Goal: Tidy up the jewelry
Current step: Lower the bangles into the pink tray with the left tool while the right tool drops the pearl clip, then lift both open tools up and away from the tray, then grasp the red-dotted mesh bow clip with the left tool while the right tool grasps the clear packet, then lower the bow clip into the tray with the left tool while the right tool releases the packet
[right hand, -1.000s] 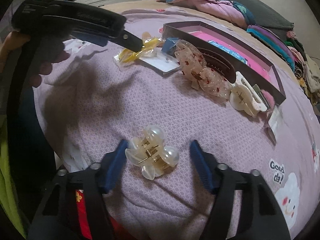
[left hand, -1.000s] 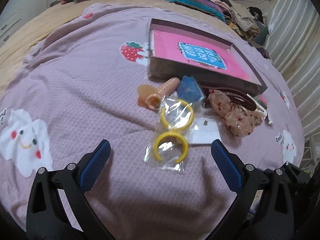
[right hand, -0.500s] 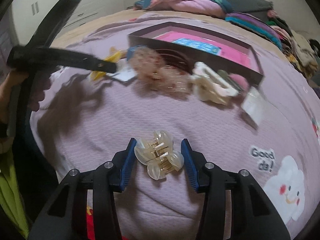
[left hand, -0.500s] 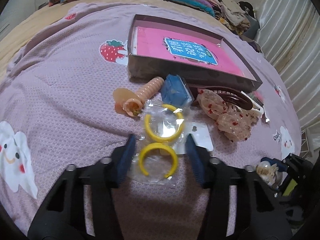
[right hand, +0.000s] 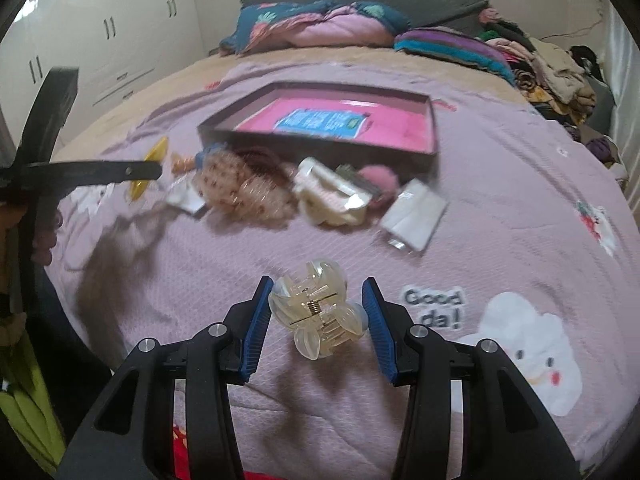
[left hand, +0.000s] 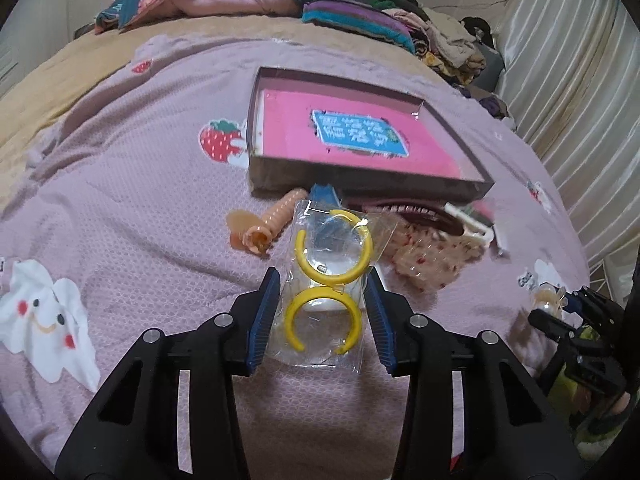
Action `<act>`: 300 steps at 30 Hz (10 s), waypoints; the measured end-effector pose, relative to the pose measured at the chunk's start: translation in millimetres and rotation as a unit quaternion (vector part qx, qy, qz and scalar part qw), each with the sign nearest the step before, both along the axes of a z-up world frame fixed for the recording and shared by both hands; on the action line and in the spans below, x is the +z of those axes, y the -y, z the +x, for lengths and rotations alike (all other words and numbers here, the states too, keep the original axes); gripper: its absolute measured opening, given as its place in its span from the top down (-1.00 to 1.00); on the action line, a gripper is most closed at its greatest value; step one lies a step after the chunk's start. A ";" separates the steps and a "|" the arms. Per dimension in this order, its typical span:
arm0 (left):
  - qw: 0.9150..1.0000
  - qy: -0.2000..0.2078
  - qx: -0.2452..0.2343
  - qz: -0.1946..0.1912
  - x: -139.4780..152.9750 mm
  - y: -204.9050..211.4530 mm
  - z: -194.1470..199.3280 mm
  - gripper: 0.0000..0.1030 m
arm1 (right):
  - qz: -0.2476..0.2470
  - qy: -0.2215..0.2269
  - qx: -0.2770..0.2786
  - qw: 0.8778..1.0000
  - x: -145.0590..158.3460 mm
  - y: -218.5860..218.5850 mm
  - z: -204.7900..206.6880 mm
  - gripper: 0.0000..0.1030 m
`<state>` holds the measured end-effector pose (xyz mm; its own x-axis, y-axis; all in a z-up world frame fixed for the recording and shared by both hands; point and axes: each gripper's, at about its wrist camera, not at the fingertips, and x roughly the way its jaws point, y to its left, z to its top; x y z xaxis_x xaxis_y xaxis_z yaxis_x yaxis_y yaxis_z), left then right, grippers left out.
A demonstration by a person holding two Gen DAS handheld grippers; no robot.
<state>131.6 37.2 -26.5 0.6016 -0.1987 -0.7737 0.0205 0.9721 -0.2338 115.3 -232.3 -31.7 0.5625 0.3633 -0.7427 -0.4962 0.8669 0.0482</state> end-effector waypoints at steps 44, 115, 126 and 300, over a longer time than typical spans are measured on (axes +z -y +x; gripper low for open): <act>0.999 -0.025 0.012 0.038 -9.1 32.4 156.0 0.33 | 0.065 0.014 -0.031 0.997 50.1 -21.3 181.6 0.14; 0.996 0.085 0.001 0.017 89.9 40.6 17.2 -0.81 | 0.124 0.134 -0.080 0.980 146.6 58.2 24.1 -0.92; 0.997 0.077 -0.012 0.020 77.7 52.8 -6.1 -0.81 | 0.114 0.123 -0.076 0.983 134.3 58.1 3.2 -0.92; 0.999 0.038 -0.015 0.011 30.6 54.1 141.7 0.86 | 0.064 0.045 -0.028 0.997 48.9 -12.7 188.2 0.25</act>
